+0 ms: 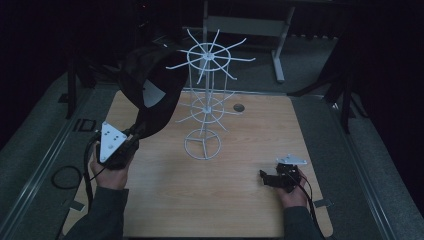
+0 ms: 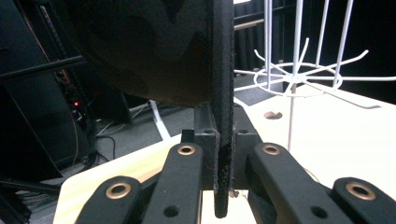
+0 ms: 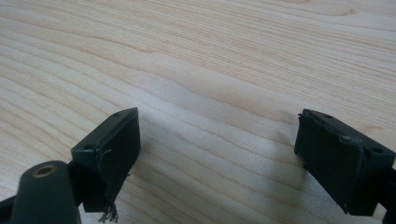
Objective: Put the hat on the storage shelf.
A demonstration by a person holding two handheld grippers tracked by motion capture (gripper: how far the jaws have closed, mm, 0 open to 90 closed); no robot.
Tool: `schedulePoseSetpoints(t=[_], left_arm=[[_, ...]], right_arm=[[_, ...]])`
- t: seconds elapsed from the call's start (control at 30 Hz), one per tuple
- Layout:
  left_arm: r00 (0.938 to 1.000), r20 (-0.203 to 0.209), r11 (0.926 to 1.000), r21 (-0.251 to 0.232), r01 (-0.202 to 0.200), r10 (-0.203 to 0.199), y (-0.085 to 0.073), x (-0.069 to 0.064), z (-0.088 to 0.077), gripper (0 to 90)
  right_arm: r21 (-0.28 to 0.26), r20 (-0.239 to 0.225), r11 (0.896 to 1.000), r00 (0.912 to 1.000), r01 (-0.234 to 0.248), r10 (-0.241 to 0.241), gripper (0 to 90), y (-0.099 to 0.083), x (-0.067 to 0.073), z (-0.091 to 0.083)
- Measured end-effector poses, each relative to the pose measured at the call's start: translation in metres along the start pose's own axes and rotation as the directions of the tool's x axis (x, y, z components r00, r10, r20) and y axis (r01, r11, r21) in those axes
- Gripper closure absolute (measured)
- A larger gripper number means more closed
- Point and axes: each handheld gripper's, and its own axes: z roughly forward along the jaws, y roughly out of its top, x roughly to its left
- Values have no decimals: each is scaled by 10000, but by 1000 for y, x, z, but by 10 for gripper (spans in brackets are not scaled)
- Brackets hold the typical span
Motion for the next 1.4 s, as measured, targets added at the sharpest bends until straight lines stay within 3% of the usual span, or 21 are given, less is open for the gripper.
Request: schedulePoseSetpoints(t=[0.43, 1.07, 1.4], left_arm=[[9986, 519, 9999, 162, 14, -22, -7, -3, 4, 827], [9928, 920, 9965, -264, 798, -771, -5, 4, -1, 444], [9836, 1281, 9914, -159, 1302, -1271, -4, 8, -4, 224]], right_arm=[[0, -4, 10000, 10000, 1, -1, 141, 0, 0, 0], [-8, 4, 10000, 10000, 0, 1, 142, 0, 0, 0], [-7, 6, 10000, 10000, -3, 3, 142, 0, 0, 0]])
